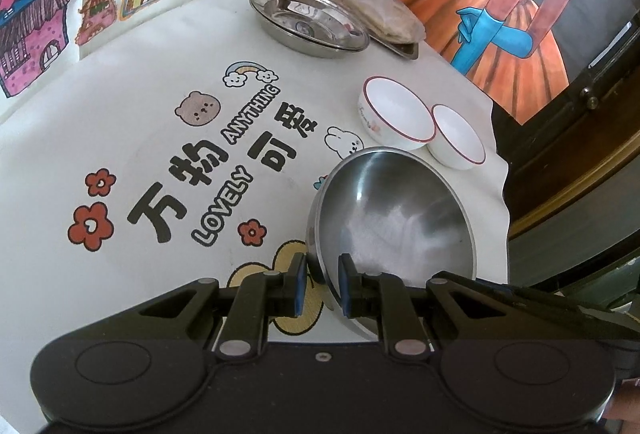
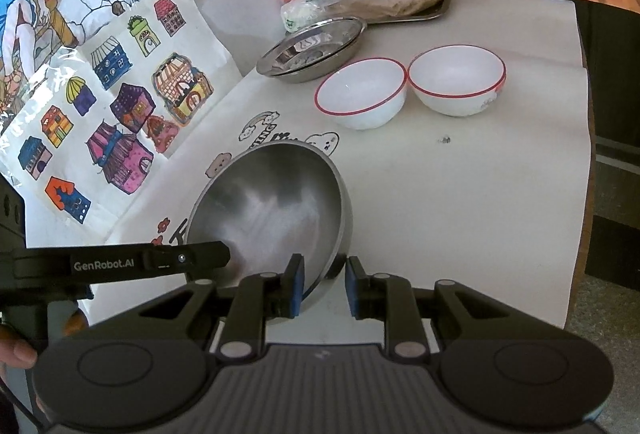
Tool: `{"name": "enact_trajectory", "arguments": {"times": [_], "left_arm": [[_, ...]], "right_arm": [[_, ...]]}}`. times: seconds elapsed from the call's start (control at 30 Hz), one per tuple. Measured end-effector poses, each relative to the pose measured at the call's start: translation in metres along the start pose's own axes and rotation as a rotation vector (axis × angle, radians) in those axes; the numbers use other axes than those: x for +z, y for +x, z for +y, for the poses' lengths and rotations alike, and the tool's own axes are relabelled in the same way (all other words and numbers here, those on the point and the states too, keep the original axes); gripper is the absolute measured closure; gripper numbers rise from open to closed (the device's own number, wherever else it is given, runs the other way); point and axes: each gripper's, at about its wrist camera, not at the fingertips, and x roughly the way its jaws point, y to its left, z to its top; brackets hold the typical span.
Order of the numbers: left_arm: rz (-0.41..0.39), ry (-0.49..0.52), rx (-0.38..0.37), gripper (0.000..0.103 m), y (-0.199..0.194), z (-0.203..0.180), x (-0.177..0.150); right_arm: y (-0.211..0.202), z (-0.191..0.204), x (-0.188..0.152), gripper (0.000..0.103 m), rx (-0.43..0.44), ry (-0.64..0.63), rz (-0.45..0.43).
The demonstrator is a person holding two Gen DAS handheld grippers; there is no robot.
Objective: Organize plates and bowls
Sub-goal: 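Lift the steel bowl with both grippers and carry it toward the white bowls, then lower the steel bowl onto the table and open both grippers, then move both grippers to the rim of a red-rimmed white bowl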
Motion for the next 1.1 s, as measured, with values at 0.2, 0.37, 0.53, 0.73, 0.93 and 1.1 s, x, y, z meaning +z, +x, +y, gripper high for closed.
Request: {"name": "enact_trajectory", "arguments": {"times": [0.2,0.37,0.53,0.73,0.93,1.1], "left_arm": [[0.001,0.007,-0.024,0.083,0.001,0.005,0.001],[-0.027,0.039,-0.025,0.078,-0.001,0.006,0.002],[-0.047,0.051,-0.030,0.059,-0.005,0.018,0.004],[-0.114,0.094,-0.042,0.032,-0.017,0.028,0.018],[-0.184,0.129,-0.074,0.016,-0.015,0.025,0.051],[-0.195,0.159,-0.082,0.006,0.001,0.018,0.075]], "right_arm": [[0.001,-0.001,0.000,0.075,0.018,0.002,-0.013],[0.001,0.000,-0.001,0.066,0.008,-0.011,-0.030],[0.000,-0.007,0.000,0.053,0.002,0.002,-0.040],[-0.006,-0.024,0.009,0.030,0.004,0.050,-0.083],[-0.004,-0.038,0.029,0.014,0.029,0.120,-0.149],[0.007,-0.046,0.041,0.006,0.046,0.180,-0.172]]}}
